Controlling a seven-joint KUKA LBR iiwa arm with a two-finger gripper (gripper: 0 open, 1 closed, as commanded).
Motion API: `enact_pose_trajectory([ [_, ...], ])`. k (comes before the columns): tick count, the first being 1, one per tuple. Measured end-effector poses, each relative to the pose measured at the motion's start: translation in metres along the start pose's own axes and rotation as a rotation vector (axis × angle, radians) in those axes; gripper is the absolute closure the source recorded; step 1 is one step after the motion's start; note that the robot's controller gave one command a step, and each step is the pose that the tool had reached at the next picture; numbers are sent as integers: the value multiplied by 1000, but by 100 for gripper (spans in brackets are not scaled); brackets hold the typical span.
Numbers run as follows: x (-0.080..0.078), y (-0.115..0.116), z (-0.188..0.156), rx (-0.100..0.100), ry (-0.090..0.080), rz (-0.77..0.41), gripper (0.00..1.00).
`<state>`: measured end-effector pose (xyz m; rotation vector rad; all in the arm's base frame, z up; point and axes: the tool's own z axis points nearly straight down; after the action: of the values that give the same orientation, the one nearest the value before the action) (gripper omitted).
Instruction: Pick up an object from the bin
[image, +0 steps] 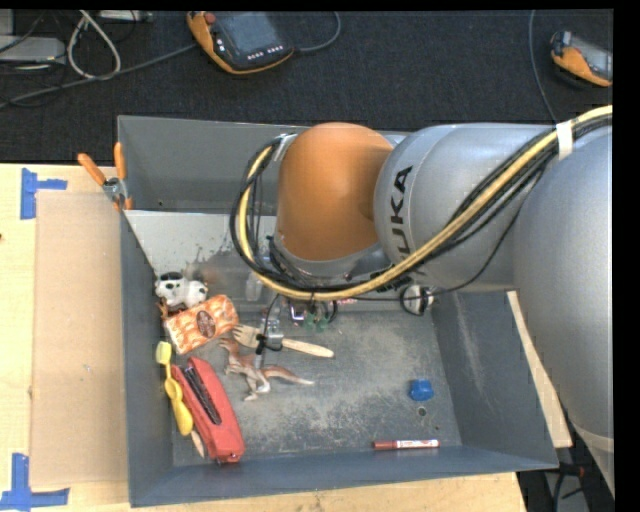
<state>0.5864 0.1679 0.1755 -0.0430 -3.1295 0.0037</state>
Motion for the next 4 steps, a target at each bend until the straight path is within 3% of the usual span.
enact_pose_trajectory([
  [1, 8, -53, 16, -1, -11, -73, 0],
  [2, 1, -61, 67, -5, -13, 37, 0],
  [3, 13, -59, 106, -3, -12, -34, 0],
  [4, 4, -65, 101, -4, -10, 62, 100],
])
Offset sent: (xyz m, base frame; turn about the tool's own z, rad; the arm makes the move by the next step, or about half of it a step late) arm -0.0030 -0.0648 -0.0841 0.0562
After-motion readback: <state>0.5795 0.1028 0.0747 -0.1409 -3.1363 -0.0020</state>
